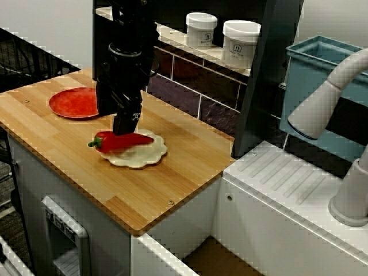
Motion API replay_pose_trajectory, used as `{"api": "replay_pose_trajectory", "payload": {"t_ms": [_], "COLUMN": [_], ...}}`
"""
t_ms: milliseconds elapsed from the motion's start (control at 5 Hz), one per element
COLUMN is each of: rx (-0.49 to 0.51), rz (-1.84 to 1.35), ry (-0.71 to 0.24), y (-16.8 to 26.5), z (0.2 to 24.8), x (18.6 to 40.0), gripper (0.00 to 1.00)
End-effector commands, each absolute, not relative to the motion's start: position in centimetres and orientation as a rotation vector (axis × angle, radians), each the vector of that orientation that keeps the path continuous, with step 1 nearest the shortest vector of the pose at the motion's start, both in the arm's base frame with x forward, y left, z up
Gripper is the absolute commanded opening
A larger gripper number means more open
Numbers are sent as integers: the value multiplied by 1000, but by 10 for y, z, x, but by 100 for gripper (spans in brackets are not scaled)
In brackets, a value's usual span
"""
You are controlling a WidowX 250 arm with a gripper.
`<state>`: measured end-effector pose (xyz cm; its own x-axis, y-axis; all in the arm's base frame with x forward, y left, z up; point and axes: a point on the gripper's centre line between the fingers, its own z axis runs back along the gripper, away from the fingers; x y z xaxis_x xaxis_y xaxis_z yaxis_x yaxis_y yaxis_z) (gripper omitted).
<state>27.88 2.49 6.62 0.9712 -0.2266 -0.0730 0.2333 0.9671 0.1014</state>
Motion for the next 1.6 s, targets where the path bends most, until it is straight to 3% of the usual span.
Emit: {"api": "replay_pose_trajectory", "payload": {"t_ms": [0,800,1000,1200,1400], "rx": [67,66,62,58,57], "rz": [-205,-152,-136,-126,-122], "ry": [98,125,111,100,84], "y": [26,26,28,29,30], "z": [63,53,54,57,64], "x": [282,269,268,268,269], "gripper": [100,100,64,0,0]}}
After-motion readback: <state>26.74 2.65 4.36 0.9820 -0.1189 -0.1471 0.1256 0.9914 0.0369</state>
